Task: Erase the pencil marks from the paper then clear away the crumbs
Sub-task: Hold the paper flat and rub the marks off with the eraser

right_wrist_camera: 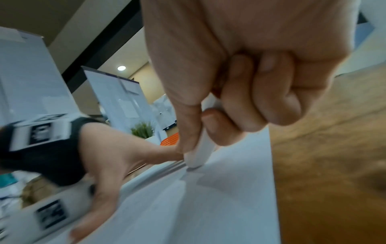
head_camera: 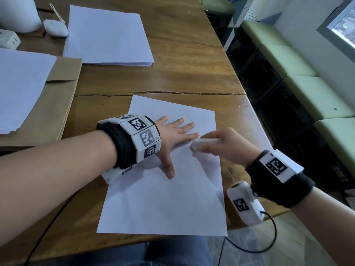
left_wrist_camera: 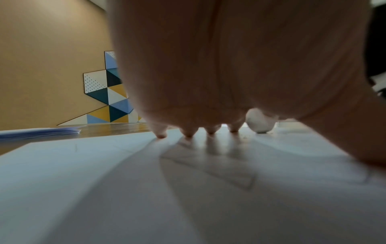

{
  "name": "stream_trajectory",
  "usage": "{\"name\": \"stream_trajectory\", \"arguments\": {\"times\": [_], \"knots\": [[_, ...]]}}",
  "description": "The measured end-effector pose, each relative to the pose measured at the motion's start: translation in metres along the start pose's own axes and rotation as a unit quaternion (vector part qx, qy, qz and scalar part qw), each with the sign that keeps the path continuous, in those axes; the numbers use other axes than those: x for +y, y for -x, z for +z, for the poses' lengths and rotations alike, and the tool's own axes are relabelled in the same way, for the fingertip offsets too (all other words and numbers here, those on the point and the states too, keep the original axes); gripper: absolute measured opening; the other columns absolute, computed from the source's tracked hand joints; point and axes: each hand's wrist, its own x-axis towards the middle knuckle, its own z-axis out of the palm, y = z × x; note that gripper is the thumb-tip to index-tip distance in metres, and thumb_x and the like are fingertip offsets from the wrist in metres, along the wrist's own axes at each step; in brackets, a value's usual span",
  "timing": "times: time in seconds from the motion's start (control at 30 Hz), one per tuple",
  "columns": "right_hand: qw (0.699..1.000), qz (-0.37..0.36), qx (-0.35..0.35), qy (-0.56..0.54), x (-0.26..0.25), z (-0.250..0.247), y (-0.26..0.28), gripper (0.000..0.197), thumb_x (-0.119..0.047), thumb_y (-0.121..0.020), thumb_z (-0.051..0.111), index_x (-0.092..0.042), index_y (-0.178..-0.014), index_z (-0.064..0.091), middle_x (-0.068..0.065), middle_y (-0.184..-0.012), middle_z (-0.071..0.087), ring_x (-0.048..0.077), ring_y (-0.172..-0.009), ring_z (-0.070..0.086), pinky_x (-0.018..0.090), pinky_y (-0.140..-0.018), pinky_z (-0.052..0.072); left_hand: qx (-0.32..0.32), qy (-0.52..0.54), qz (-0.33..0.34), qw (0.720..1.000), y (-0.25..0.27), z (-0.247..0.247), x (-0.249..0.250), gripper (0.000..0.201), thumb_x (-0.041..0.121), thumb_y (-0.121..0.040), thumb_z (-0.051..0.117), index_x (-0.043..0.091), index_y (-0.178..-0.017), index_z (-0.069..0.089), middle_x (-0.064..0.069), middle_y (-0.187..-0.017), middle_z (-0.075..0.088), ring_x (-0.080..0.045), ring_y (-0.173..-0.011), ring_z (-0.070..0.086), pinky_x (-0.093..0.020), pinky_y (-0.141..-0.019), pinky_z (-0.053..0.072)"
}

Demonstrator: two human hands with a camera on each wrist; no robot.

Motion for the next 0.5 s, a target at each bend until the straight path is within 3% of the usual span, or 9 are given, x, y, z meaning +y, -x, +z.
{"name": "stream_trajectory", "arguments": {"times": [0.1,0.13,0.17,0.23,0.3,0.33,0.4,0.47,0.5], "knots": [[0.983,-0.001,-0.169,0.071,0.001,0.006,0.017,0.025,-0.046,-0.074,0.072,-0.031,-0.094,0.073,-0.006,-0.086,0.074,0.012,-0.080,0.065,0.020,-0.074,0.052,-0.006,-0.009,-0.002,1.000,0.001,0.000,0.001,0.129,0.060,-0.061,0.075,0.034,-0.145,-0.020,0.007,-0.153,-0.029,-0.017,-0.142,-0.026,-0.048,-0.114,-0.012],[0.979,0.003,-0.187,0.078,0.000,0.005,0.018,0.025,-0.046,-0.073,0.073,-0.032,-0.093,0.073,-0.005,-0.086,0.074,0.013,-0.082,0.066,0.019,-0.073,0.053,-0.007,-0.010,-0.002,1.000,0.000,0.000,0.001,0.129,0.060,-0.062,0.075,0.034,-0.145,-0.020,0.007,-0.153,-0.029,-0.017,-0.142,-0.026,-0.048,-0.114,-0.012],[0.982,-0.001,-0.171,0.078,-0.001,0.003,0.014,0.025,-0.045,-0.073,0.073,-0.031,-0.093,0.072,-0.007,-0.082,0.073,0.010,-0.079,0.066,0.013,-0.066,0.052,-0.007,-0.009,-0.002,1.000,0.001,0.000,0.001,0.129,0.059,-0.062,0.075,0.034,-0.145,-0.020,0.007,-0.153,-0.029,-0.017,-0.142,-0.026,-0.048,-0.114,-0.012],[0.996,-0.003,-0.066,0.061,-0.003,-0.002,-0.001,0.024,-0.042,-0.076,0.072,-0.029,-0.096,0.071,-0.010,-0.075,0.068,0.002,-0.067,0.060,0.005,-0.053,0.044,-0.006,-0.004,-0.001,1.000,0.001,-0.001,0.000,0.128,0.058,-0.063,0.075,0.033,-0.146,-0.020,0.006,-0.153,-0.029,-0.018,-0.142,-0.026,-0.048,-0.113,-0.013],[1.000,-0.002,0.004,0.010,-0.003,-0.002,-0.004,0.019,-0.038,-0.076,0.072,-0.029,-0.093,0.071,-0.008,-0.073,0.066,0.000,-0.062,0.057,0.005,-0.053,0.043,-0.005,-0.003,0.000,1.000,0.001,-0.001,0.002,0.128,0.059,-0.063,0.074,0.033,-0.146,-0.020,0.006,-0.154,-0.028,-0.019,-0.142,-0.026,-0.048,-0.113,-0.013],[1.000,-0.008,-0.001,-0.008,0.000,0.000,0.000,0.017,-0.038,-0.076,0.072,-0.029,-0.090,0.072,-0.010,-0.072,0.067,-0.002,-0.062,0.058,0.005,-0.057,0.044,-0.004,-0.004,-0.002,1.000,0.002,-0.001,0.002,0.128,0.059,-0.063,0.075,0.032,-0.146,-0.019,0.006,-0.154,-0.028,-0.018,-0.142,-0.026,-0.048,-0.113,-0.013],[0.996,-0.018,-0.086,0.015,0.005,0.005,0.014,0.015,-0.040,-0.074,0.074,-0.032,-0.086,0.073,-0.013,-0.079,0.073,-0.004,-0.072,0.063,0.011,-0.070,0.049,-0.005,-0.008,-0.004,1.000,0.002,-0.001,0.002,0.129,0.059,-0.062,0.075,0.032,-0.146,-0.020,0.007,-0.154,-0.028,-0.017,-0.142,-0.026,-0.048,-0.114,-0.012],[0.984,-0.015,-0.169,0.056,0.005,0.009,0.024,0.019,-0.041,-0.072,0.075,-0.032,-0.088,0.074,-0.012,-0.088,0.074,0.001,-0.085,0.066,0.020,-0.082,0.052,-0.010,-0.009,-0.002,1.000,0.002,-0.002,0.002,0.129,0.059,-0.063,0.075,0.032,-0.146,-0.020,0.007,-0.153,-0.029,-0.017,-0.142,-0.026,-0.048,-0.114,-0.013],[0.983,-0.017,-0.174,0.061,0.003,0.007,0.021,0.020,-0.041,-0.072,0.075,-0.031,-0.089,0.074,-0.012,-0.088,0.074,0.003,-0.086,0.066,0.021,-0.084,0.052,-0.012,-0.010,-0.002,1.000,0.002,-0.002,0.002,0.129,0.059,-0.063,0.075,0.032,-0.145,-0.021,0.007,-0.153,-0.029,-0.017,-0.141,-0.027,-0.048,-0.113,-0.013]]}}
